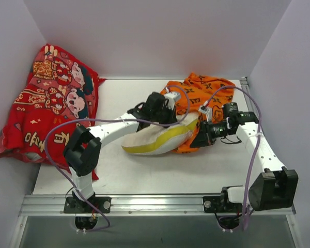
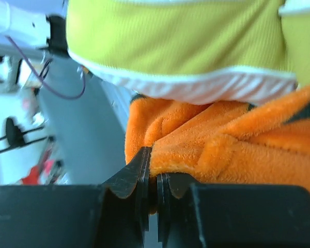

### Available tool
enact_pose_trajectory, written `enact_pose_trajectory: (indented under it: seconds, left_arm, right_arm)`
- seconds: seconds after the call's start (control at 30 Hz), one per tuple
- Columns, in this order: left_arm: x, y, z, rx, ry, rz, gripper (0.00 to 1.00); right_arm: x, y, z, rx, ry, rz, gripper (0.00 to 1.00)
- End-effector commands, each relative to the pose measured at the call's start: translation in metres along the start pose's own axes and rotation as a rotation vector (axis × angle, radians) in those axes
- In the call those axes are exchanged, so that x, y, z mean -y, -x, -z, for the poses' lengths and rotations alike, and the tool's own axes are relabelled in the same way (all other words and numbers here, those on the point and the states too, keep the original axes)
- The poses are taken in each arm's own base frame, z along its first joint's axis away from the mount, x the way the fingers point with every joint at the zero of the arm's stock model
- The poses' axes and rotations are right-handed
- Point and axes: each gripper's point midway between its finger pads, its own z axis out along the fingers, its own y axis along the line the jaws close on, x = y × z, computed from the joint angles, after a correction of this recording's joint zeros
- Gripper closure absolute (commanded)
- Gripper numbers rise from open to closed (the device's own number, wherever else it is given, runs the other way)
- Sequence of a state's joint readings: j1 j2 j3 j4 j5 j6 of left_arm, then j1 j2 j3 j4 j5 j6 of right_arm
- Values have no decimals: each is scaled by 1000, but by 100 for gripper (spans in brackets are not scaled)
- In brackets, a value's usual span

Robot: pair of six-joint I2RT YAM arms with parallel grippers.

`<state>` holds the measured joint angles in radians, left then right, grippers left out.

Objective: Put the pillow into the pillowcase

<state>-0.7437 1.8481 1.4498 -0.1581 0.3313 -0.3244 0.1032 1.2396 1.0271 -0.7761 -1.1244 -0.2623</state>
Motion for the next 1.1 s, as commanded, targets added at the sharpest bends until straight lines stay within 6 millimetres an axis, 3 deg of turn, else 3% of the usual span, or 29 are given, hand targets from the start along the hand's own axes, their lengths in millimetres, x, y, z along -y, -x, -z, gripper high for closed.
enact_pose_trajectory:
  seconds: [0.0,0.07,0.1,0.13,0.2,0.27,0.3,0.33,0.37,0.4,0.43,0.47,0.5,0.53,0.6,0.63,0.7,0.73,0.77,0.9,1.07]
  left_arm:
    - [-81,-37,-20,-7,337,-36,100]
    - [-84,-66,-20,-73,344,-51,100]
    - [-86,-73,-19,-88,345,-57,100]
    - [-77,-76,-16,-95,304,-68,100]
    - [-64,-96,-11,-140,218,-88,95]
    - [-39,-92,2,-125,110,-141,74]
    - [-35,-100,9,-137,84,-142,61]
    - [-21,-86,21,-96,48,-159,45]
    - [-13,-85,29,-102,13,-155,37]
    - [-7,-79,37,-92,-3,-153,31]
    - [2,-64,52,-54,-12,-162,24]
    - [4,-66,62,-73,-7,-147,22]
    - [5,-65,71,-71,-4,-135,21]
    - [3,-58,86,-51,12,-109,19]
    - [-2,-72,104,-107,38,-5,17]
    - [-14,-82,119,-133,79,50,16]
    - [-26,-96,131,-158,128,164,12]
    - [-29,-103,139,-169,140,210,9]
    - [-41,-119,143,-194,171,291,6]
    - [-54,-151,147,-247,218,357,5]
    - [-72,-160,130,-255,251,375,6]
  right_arm:
    - [-55,-24,18,-110,227,-154,98]
    - [-50,-18,23,-106,214,-183,78]
    - [-54,-10,30,-99,208,-149,58]
    - [-48,-8,35,-123,186,-148,53]
    - [-46,7,47,-119,150,-94,50]
    - [-26,24,55,-78,89,-146,50]
    - [-9,36,55,-45,38,-97,50]
    - [2,43,55,-31,-37,-194,50]
    - [19,48,53,-12,-119,-179,50]
    - [51,63,59,39,-306,-69,50]
    - [67,60,55,46,-390,-99,50]
    - [68,64,41,24,-432,-23,48]
    - [88,73,45,23,-573,47,47]
    - [95,74,38,-6,-612,72,47]
    - [98,88,25,-25,-673,134,46]
    - [107,90,16,-59,-697,134,46]
    - [106,107,2,-65,-724,192,45]
    - [122,107,-3,-102,-782,190,45]
    - [123,114,-8,-106,-793,204,45]
    - [144,107,-32,-217,-851,246,46]
    - [165,93,-51,-318,-884,258,54]
